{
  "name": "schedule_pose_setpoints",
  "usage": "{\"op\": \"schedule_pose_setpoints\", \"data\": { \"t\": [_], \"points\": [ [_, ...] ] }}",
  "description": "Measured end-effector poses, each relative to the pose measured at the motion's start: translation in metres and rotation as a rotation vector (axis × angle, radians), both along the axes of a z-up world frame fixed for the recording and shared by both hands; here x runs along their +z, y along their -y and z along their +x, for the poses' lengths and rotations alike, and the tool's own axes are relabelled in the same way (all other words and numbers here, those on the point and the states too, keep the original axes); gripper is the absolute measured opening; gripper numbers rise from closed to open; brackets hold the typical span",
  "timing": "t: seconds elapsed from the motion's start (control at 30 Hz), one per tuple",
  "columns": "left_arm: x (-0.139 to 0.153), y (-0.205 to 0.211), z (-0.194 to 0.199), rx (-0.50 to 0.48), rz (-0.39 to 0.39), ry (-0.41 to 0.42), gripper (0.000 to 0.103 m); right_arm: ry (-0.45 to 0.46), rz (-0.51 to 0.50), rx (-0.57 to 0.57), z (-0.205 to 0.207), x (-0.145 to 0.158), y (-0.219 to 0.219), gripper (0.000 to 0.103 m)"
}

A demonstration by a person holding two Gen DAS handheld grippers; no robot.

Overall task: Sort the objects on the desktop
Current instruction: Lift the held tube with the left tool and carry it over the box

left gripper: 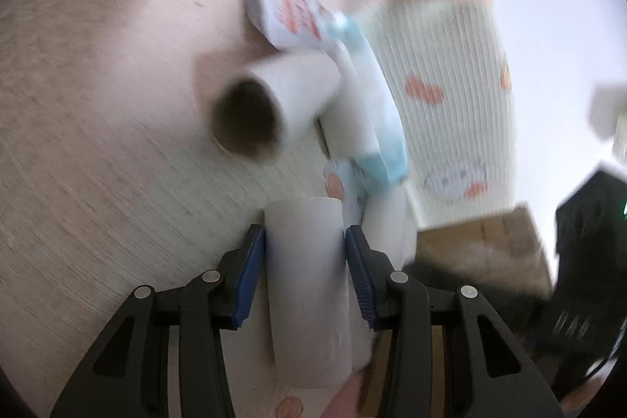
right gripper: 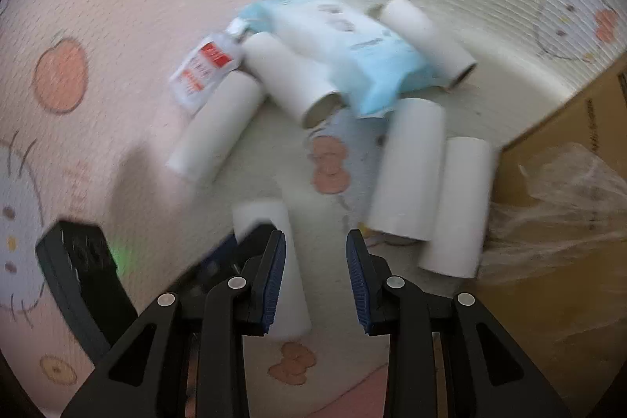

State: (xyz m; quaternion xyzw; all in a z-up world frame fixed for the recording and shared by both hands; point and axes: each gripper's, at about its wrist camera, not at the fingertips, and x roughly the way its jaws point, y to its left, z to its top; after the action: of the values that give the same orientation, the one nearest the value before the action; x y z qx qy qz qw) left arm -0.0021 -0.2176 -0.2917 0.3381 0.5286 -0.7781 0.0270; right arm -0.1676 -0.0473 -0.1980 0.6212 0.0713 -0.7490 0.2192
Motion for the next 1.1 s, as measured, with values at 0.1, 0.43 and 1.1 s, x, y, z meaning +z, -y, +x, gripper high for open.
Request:
{"op": "schedule_pose_setpoints", "data": {
  "t": [0.1, 0.43, 1.1],
  "points": [
    [0.004, 0.009, 0.002, 0.026, -0.006, -0.003, 0.046, 0.043, -0.016, 0.062, 0.007, -0.005, 0.005, 0.028],
    [0.007, 0.023, 0.003, 0.006, 0.007, 0.006, 0.046, 0.026, 0.015, 0.293, 0.034, -0.016, 0.035, 0.028],
    [0.003, 0.015, 0.004, -0.093, 0.028, 0.055, 0.045, 0.038, -0.034, 0.393, 0.036, -0.031, 0.048, 0.035]
  ]
}}
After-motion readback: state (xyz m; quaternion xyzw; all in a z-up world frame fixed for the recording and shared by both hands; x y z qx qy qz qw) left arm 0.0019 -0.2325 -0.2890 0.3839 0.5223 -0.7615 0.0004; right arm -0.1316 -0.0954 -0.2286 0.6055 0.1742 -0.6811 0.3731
